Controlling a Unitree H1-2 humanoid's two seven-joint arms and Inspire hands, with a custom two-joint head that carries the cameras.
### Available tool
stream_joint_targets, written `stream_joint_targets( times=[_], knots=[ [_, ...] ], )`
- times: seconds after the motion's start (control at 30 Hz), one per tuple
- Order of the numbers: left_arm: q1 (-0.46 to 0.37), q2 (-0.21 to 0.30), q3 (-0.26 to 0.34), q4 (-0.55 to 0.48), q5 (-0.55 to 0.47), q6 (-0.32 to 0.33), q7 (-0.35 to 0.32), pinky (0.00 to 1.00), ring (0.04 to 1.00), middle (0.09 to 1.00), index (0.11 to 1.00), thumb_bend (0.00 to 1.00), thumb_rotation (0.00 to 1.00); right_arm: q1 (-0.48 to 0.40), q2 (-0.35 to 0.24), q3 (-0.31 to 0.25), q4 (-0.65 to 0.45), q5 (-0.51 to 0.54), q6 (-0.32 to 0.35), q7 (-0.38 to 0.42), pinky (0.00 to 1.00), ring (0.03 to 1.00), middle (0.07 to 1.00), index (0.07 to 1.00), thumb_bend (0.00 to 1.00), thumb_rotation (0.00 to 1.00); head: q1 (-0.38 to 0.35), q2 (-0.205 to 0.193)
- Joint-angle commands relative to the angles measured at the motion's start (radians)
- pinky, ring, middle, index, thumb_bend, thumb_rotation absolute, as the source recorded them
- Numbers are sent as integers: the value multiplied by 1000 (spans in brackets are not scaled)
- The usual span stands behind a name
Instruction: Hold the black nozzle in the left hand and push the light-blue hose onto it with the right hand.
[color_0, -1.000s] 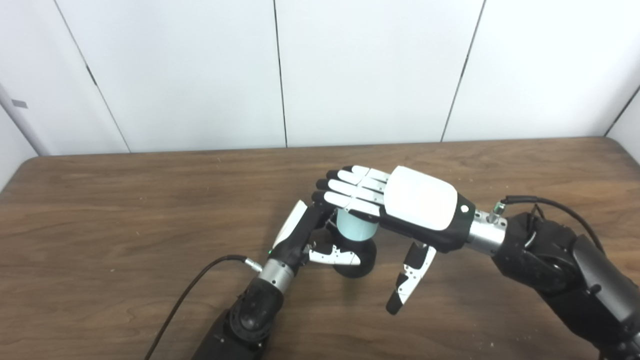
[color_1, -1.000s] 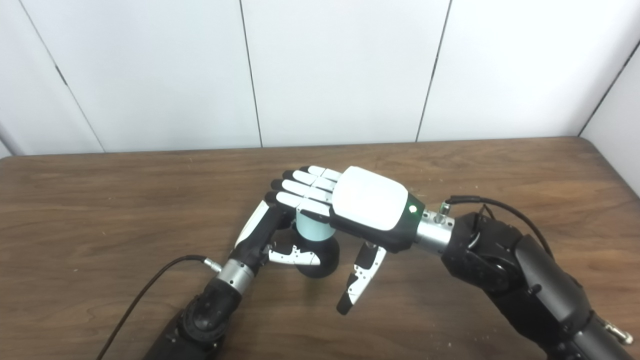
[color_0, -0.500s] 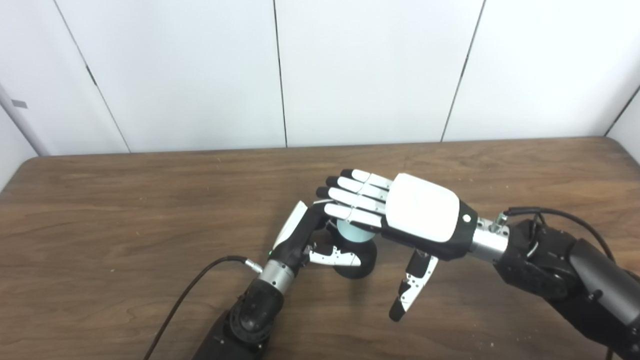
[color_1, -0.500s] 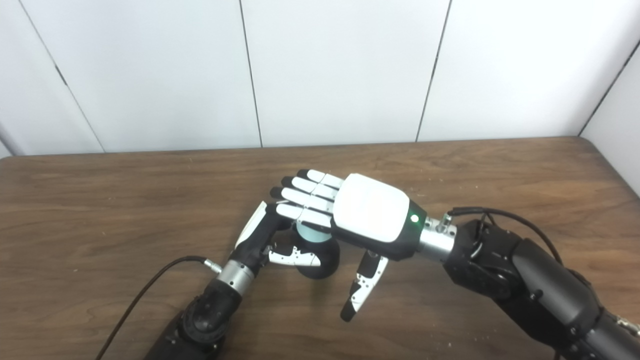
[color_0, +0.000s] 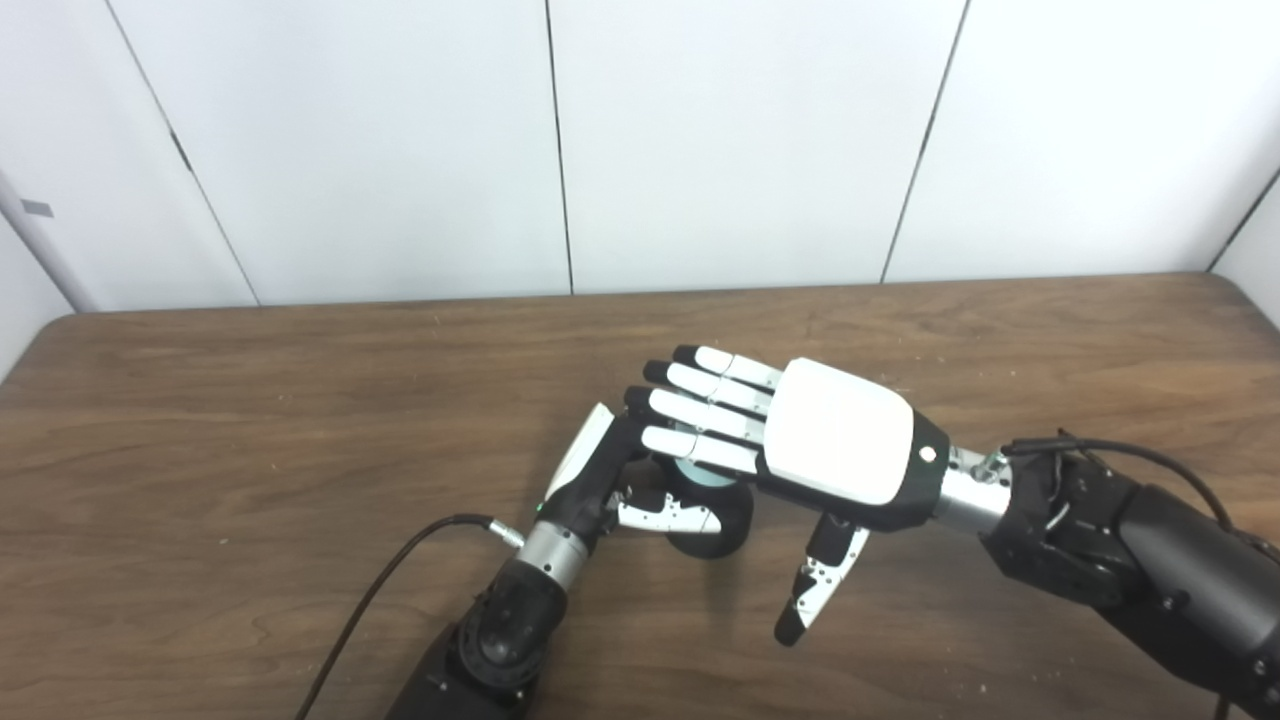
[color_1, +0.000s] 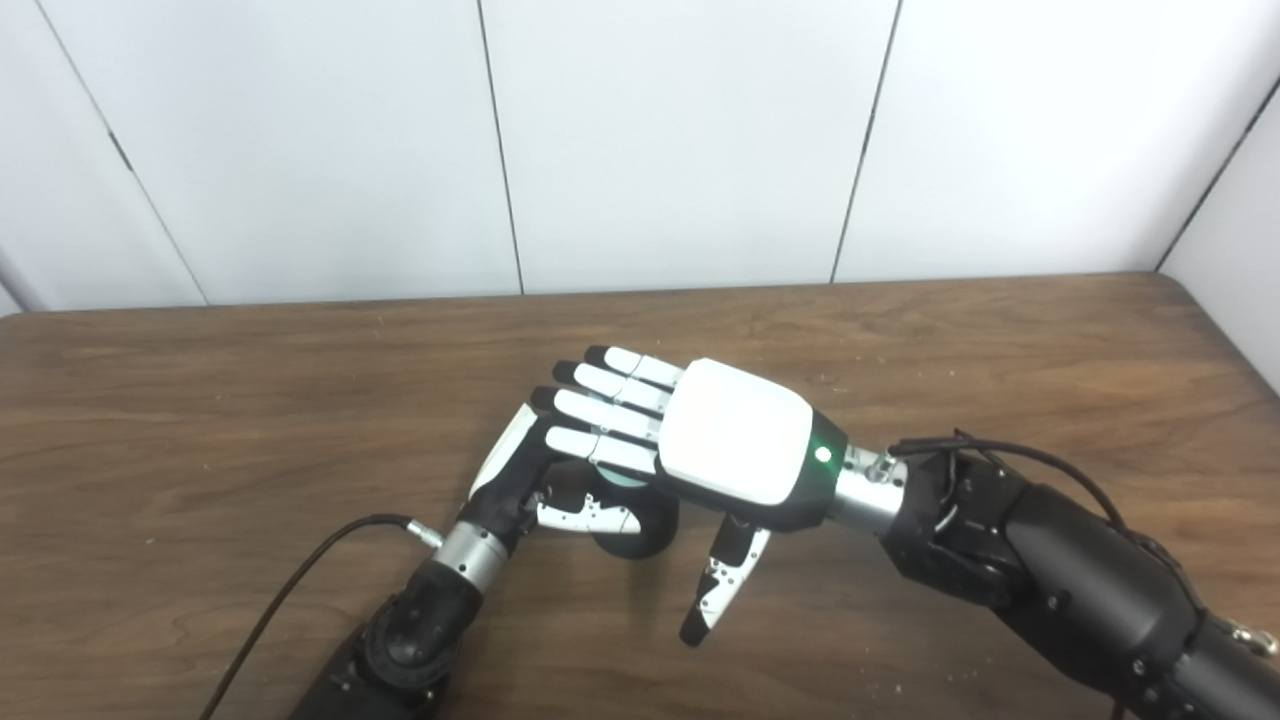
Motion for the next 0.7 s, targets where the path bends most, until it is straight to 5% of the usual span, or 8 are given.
stream_joint_targets(
  times=[0.0,0.37,0.67],
  knots=[
    [102,34,-42,87,52,147,-83,364,435,455,503,522,0,-4,-33,32,-18,-35,-31,17,973,1000,1000,952,967,689,0,1],
    [103,37,-45,80,56,160,-87,375,444,463,500,523,0,-34,-57,84,-15,-80,-30,2,985,1000,990,943,963,703,-2,2],
    [99,40,-55,74,73,173,-88,409,481,479,499,522,0,-74,-97,157,-14,7,-30,57,939,1000,984,940,955,697,-3,2]
  ],
)
